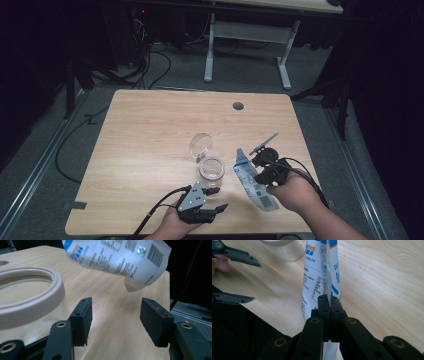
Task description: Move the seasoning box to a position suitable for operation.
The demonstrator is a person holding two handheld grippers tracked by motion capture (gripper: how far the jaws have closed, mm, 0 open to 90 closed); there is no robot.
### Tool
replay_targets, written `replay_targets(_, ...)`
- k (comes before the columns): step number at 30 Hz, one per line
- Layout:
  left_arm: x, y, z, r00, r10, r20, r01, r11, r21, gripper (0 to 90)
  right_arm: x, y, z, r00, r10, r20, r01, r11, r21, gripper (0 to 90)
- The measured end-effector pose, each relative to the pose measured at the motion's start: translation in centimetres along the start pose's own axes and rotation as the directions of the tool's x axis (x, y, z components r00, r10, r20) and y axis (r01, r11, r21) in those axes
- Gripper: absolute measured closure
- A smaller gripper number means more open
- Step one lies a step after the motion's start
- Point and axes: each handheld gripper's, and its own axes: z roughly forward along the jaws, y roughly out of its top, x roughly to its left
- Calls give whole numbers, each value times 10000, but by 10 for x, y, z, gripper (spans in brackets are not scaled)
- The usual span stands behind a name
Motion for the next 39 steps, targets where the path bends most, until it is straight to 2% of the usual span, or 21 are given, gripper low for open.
replay_targets(3,-1,0,-1,10000,-21,58,21,9999,-105,432,5,2,-3,10000,14,-68,-15,10000,-38,900)
replay_targets(14,-8,-3,3,9996,164,222,-162,9999,-58,421,20,11,-4,9988,-424,-233,423,9991,-21,900)
replay_targets(15,-8,-3,4,9996,178,237,-178,9998,-3,418,22,11,-5,9995,-242,-225,244,9997,72,900)
replay_targets(16,-9,-3,4,9995,202,238,-202,9998,-8,416,22,13,-5,9986,-462,-241,462,9989,-4,900)
replay_targets(21,-12,-4,8,9991,248,358,-249,9997,24,406,27,17,-6,9980,-560,-295,560,9984,-8,900)
replay_targets(23,-14,-4,10,9987,287,424,-289,9996,26,404,30,18,-7,9988,-320,-382,323,9995,74,900)
replay_targets(24,-14,-4,11,9985,287,468,-289,9996,40,401,29,19,-7,9981,-475,-401,476,9989,25,900)
replay_targets(34,-19,-4,26,9977,158,656,-170,9997,184,378,34,24,-14,9985,-405,-356,406,9992,29,900)
replay_targets(39,-20,-4,30,9984,203,523,-210,9997,137,372,37,24,-17,9978,-501,-439,494,9987,-150,900)
